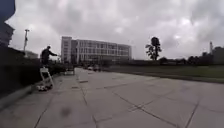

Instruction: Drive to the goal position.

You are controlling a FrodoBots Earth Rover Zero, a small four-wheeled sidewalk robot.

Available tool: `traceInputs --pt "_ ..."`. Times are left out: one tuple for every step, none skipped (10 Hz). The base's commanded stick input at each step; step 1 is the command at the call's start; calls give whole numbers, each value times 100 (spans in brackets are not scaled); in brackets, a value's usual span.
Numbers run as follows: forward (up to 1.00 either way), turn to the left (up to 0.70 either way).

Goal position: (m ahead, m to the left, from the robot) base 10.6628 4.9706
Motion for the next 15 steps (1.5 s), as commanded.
traceInputs --pt "70 0" --pt "70 2" --pt "70 1" --pt "70 0" --pt "70 1" --pt "70 2" --pt "70 1" --pt "70 0" --pt "70 1" --pt "70 2" --pt "70 1" --pt "70 0" --pt "70 0" --pt "70 0" --pt "70 2"
